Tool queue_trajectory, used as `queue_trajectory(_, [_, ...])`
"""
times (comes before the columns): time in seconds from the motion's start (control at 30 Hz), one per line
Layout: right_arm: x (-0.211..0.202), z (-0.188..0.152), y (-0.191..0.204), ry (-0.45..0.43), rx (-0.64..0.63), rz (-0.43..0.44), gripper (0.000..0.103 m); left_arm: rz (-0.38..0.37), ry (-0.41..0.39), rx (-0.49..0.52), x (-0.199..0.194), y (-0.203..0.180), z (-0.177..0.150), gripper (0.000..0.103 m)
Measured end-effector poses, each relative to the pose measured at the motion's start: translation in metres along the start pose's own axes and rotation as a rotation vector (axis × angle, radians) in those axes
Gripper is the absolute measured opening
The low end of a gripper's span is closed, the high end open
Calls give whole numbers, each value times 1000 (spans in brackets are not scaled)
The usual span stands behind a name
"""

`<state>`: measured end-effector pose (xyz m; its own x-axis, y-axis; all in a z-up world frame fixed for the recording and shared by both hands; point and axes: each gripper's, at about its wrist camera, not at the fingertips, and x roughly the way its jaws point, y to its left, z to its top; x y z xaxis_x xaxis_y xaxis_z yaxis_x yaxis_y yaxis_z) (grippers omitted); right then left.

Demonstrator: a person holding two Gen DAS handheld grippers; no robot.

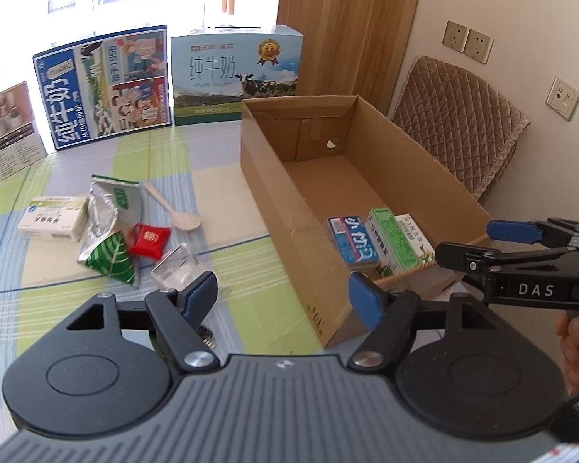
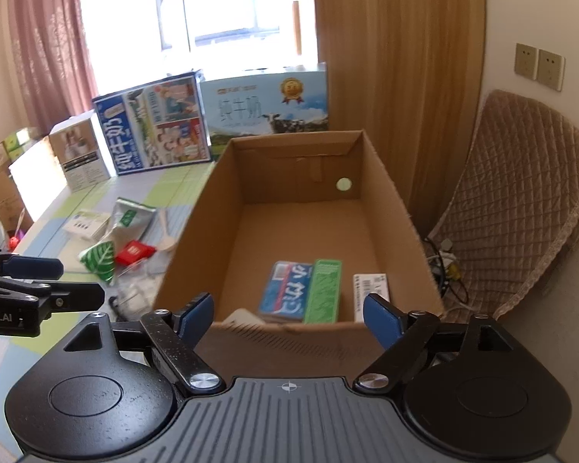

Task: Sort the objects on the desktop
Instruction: 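Move both tools back from the cardboard box toward the cable and clear holder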

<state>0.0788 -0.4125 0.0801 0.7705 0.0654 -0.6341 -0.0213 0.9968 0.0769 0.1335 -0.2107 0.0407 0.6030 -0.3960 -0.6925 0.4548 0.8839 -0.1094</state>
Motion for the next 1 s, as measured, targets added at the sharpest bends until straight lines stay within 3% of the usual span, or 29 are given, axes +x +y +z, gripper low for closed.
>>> queue_trajectory(0.4, [-22,-9,42,5,-42,35,91,52,1,-56,-42,34,-30,79])
queue_trajectory(0.77, [-29,-23,80,19,-81,88,101,146,11,-79,-70,77,-69,101])
queue_trajectory(1.0, [-22,-35,107,46,-119,151,101,196,48,-124,-76,114,-86,102])
